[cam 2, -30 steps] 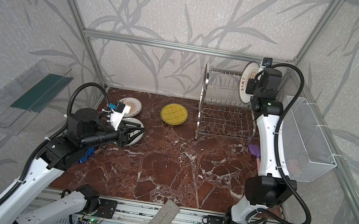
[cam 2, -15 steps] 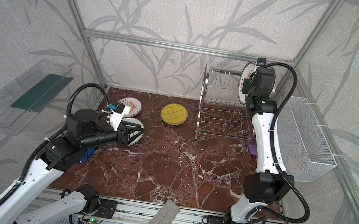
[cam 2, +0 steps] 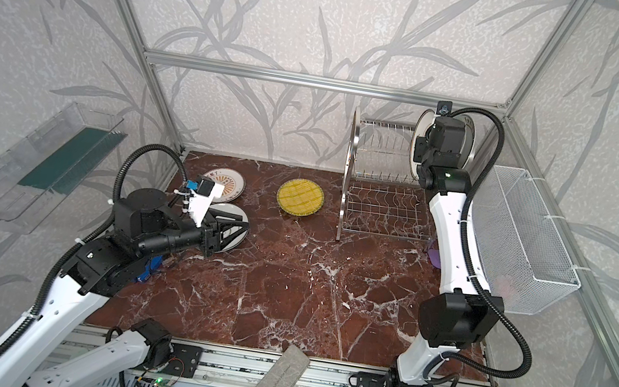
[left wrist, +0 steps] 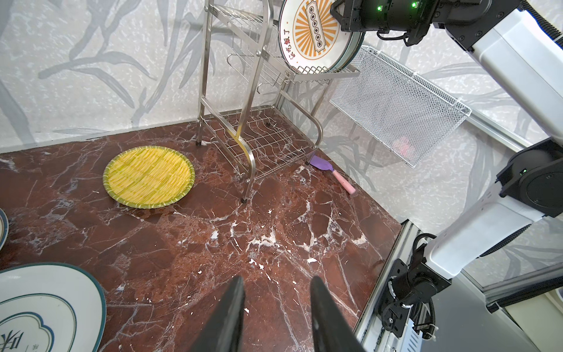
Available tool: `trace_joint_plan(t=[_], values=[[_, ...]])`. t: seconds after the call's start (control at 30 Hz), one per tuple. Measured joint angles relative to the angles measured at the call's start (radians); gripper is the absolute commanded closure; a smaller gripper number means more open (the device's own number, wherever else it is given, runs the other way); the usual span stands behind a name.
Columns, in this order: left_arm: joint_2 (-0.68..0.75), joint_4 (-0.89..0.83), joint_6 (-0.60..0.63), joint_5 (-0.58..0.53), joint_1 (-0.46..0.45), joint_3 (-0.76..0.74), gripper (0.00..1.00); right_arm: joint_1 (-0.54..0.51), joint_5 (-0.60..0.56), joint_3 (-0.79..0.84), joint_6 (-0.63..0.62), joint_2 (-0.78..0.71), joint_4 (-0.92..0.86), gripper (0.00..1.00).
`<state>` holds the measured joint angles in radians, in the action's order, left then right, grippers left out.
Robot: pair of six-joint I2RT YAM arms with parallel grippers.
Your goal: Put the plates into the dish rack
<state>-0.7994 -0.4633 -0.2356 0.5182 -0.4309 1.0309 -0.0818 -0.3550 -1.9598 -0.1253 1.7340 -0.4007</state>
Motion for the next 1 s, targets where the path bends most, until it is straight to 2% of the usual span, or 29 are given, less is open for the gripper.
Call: trace_joint_plan(t=[0.4,0.6,1.0], values=[[0.0,0.0,0.0,0.001,0.0,0.0,0.65,-0.018,-0.03,-0.001,-0.009,0.018,0.02,1.0],[0.0,0.0,0.0,0.003,0.0,-0.001,0.65,-0.018,-0.03,-0.016,-0.008,0.027,0.014,0.89],[0.0,0.0,0.0,0.006,0.0,-0.001,0.65,-0.018,-0.029,-0.023,-0.006,0.031,0.01,0.85]])
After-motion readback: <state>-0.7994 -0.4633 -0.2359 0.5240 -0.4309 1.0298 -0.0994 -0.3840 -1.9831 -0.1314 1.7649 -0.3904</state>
